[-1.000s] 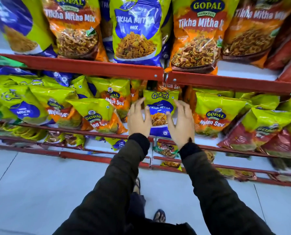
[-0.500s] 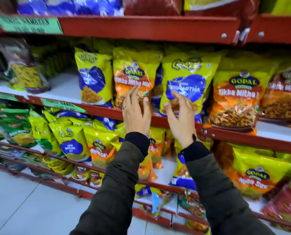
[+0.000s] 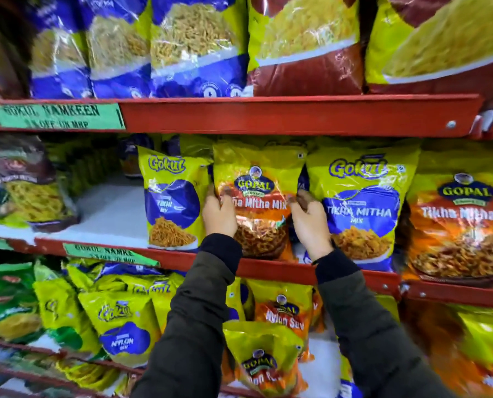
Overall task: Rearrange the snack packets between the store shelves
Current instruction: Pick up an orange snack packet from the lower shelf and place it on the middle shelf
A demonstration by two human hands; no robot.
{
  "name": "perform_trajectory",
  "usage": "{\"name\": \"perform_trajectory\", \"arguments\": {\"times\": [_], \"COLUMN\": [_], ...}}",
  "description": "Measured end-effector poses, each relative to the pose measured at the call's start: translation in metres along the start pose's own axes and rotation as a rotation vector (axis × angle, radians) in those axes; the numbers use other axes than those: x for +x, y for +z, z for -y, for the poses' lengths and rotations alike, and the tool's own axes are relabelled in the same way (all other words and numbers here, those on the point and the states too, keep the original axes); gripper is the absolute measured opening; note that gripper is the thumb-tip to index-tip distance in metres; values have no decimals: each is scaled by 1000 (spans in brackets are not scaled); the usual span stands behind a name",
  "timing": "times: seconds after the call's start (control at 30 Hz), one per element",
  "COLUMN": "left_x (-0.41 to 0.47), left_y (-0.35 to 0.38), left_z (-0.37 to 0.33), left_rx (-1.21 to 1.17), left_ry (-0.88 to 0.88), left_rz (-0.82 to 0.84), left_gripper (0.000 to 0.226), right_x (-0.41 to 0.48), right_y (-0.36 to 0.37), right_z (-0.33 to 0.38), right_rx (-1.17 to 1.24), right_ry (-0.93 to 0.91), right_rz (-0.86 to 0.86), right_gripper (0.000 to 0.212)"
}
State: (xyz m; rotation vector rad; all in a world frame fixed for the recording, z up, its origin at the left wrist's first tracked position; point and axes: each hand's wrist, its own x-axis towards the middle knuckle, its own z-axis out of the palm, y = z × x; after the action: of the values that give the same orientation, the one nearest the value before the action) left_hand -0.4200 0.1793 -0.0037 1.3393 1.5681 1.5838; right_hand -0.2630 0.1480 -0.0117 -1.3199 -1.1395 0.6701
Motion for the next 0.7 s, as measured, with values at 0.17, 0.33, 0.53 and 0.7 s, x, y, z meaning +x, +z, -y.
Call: {"name": "perform_trajectory", "arguments": {"times": [0.17,0.33,0.53,0.7], "left_x": [13,-3,-46,-103], "left_y": [-7,-17,-30,-29], "left_z": [12,4,-28,-47], "left_rx": [-338,-503,-513,-568], "left_ry": [-75,8,149,120], "left_rz": [-45,-128,-131,-31], "left_gripper": [34,16,10,19], "right_x": [0,-18,-45,-85], "right_y": [0,-9,-37,-86], "right_z": [-1,9,23,25], "right_rx": [148,288,406,458], "right_ry": [-39,-98,-164,-202], "right_rz": [-49,-96,-139,-156], "right_gripper": [15,10,26,54]}}
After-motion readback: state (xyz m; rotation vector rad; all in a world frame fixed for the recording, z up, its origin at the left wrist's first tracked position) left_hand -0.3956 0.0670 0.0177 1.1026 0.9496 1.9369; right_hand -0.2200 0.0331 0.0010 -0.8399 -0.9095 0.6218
